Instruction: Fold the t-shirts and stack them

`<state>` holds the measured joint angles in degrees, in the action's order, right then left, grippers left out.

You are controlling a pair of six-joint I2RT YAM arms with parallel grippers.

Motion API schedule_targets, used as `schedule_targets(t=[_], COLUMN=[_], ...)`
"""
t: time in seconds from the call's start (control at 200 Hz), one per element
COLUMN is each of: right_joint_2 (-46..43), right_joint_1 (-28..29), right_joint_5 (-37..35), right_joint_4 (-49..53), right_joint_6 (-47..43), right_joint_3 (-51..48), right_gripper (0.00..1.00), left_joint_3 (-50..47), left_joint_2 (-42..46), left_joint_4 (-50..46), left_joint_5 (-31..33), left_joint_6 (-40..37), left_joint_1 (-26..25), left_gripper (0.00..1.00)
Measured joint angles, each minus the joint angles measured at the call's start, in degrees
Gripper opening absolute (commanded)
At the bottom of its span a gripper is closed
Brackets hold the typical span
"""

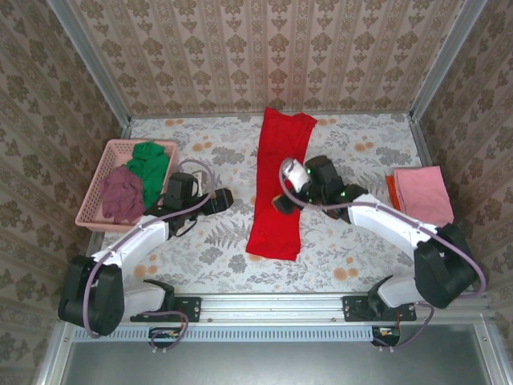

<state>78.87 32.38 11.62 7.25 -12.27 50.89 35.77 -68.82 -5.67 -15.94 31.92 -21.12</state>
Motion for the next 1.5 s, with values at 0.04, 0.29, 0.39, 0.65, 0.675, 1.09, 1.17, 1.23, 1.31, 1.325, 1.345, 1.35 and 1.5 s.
schedule_targets(t=[0.04,0.29,0.39,0.65,0.675,1.09,1.17,1.23,1.31,1.325,1.345,1.35,1.5], right_joint_2=[-1.57,-3.15,-1.60,7.26,7.91,14.91,15.96,16.48,17.22,17.29,17.40,17.42,17.88], right_joint_1=[2.32,15.80,19.47,22.27,22.38,22.64,22.67,22.86,22.91,22.91,22.91,22.93,23.12], right_joint_5=[0.57,1.20,0.20,-4.52,-5.03,-10.75,-10.91,-11.06,-11.04,-11.04,-11.04,-11.04,-11.06], right_joint_4=[0.81,3.74,4.13,4.35,4.42,6.38,7.32,8.09,9.01,9.16,9.44,9.51,10.80], right_joint_6=[-2.91,-13.38,-15.08,-17.84,-18.14,-22.51,-23.26,-23.85,-24.46,-24.44,-24.96,-24.96,-25.59], right_joint_3=[-1.55,-5.95,-6.34,-6.32,-6.32,-2.45,-1.53,-0.66,0.13,0.26,0.44,0.46,0.92], right_gripper=[0.87,0.79,0.75,0.60,0.60,0.56,0.56,0.54,0.48,0.45,0.41,0.39,0.08], left_joint_3=[0.00,0.00,0.00,0.00,0.00,-0.02,-0.02,-0.02,-0.02,-0.02,-0.02,-0.02,-0.02], left_joint_2=[0.50,4.11,4.72,5.90,6.01,7.89,7.89,7.89,7.93,7.93,7.98,7.98,9.25], left_joint_4=[-0.72,-2.73,-3.63,-5.75,-5.77,-6.84,-6.91,-6.93,-6.95,-6.95,-6.95,-6.97,-7.82], left_joint_5=[-0.22,-0.81,-1.07,-1.70,-1.73,-1.90,-1.90,-1.92,-1.90,-1.92,-1.92,-1.92,-1.86], left_joint_6=[-0.72,-4.15,-5.07,-6.29,-6.29,-6.91,-7.19,-7.34,-7.41,-7.43,-7.54,-7.56,-7.74], left_joint_1=[0.55,3.04,3.58,3.74,3.82,4.74,4.90,5.01,5.05,5.05,5.05,5.05,5.05], left_gripper=[1.00,1.00,1.00,1.00,1.00,1.00,1.00,1.00,1.00,1.00,1.00,1.00,1.00])
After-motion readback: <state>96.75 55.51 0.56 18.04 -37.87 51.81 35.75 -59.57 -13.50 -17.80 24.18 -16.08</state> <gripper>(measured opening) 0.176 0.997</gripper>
